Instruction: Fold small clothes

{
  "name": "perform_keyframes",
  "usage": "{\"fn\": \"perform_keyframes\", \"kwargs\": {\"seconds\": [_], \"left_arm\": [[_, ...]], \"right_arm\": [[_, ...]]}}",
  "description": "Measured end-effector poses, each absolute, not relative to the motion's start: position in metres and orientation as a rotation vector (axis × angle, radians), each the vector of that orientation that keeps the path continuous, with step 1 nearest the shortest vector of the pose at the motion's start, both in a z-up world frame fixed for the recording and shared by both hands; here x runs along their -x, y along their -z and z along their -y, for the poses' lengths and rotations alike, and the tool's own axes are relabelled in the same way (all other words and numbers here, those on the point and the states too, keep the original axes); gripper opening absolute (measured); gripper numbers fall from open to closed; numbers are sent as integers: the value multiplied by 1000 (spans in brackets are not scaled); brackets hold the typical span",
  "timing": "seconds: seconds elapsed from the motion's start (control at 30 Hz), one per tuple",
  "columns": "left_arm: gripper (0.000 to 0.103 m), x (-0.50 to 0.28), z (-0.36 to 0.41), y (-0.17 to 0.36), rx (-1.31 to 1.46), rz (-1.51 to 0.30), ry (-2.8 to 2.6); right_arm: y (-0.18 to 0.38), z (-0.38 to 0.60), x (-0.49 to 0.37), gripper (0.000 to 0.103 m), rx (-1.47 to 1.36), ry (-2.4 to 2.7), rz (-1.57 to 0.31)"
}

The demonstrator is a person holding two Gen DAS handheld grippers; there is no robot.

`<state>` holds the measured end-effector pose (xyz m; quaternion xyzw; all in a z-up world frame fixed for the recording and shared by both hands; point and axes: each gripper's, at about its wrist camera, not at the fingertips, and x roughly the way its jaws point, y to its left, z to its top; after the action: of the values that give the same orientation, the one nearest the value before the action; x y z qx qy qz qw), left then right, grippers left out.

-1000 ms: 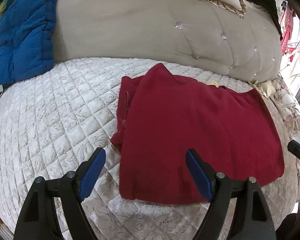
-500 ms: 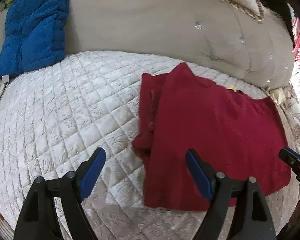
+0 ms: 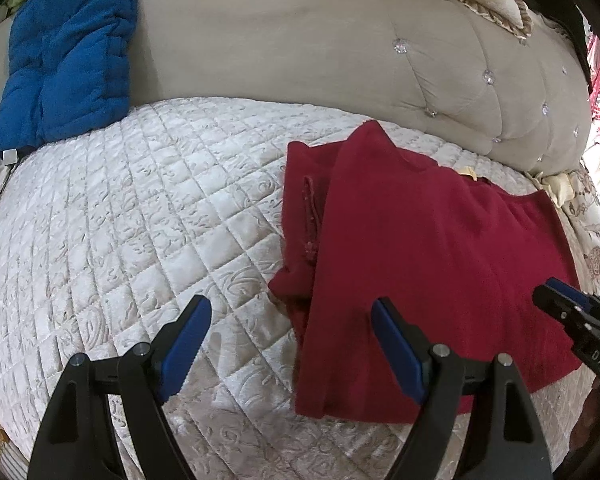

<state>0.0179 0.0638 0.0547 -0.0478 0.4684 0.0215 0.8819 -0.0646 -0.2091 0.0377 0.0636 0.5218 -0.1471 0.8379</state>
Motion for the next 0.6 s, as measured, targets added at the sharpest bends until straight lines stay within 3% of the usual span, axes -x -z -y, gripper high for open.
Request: {"fn": "perform_keyframes", "kwargs": {"seconds": [0.6], "left_arm": [[90, -18, -68, -54, 107, -976, -52]], "right_arm": [[-27, 201, 51, 14, -126, 286, -1121]]}}
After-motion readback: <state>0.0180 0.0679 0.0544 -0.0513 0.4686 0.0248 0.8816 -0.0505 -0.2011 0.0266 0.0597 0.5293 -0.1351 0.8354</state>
